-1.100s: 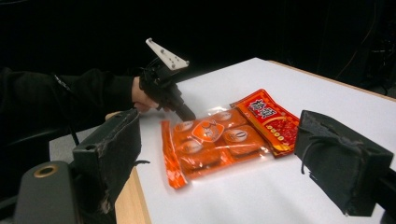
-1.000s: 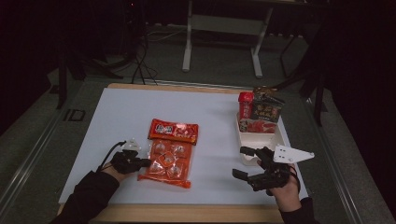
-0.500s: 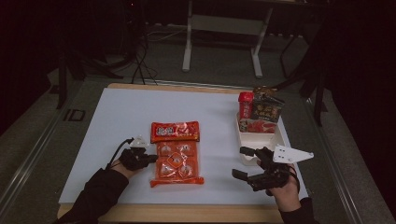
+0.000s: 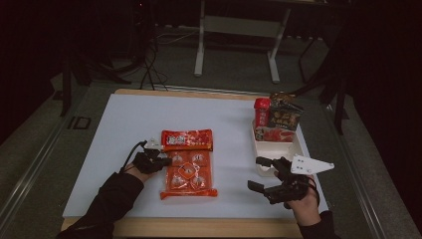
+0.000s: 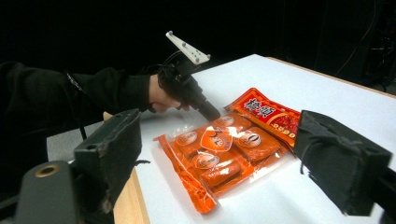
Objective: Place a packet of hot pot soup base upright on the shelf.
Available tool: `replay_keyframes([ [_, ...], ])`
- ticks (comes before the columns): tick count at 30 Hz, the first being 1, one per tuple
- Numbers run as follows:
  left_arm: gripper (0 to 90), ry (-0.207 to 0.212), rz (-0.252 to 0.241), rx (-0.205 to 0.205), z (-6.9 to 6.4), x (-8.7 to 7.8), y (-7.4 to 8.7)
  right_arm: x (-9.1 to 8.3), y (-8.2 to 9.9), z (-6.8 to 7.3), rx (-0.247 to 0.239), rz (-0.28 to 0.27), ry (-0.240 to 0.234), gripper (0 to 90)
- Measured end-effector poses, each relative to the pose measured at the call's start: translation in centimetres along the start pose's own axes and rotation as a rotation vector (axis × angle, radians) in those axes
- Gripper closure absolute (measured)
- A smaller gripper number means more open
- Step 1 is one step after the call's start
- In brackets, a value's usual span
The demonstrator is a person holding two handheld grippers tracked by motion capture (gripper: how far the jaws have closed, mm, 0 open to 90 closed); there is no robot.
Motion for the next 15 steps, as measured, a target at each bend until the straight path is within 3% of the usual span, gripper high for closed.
replay_keyframes([
  [15,90.0,0.071,0.037,0.068,-2.4,2.0,-1.6,-0.1,0.0,0.0,-0.006,-0.006,0.007,17.2],
])
Point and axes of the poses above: each handheld gripper's, and its own axes: x roughly forward along the jaws, y roughly out of its underside, z roughly to its left, the point moved 2 cm from there along x, roughly forward along the jaws, and after that the axes turned 13 degrees about y, right-handed, at the moved point
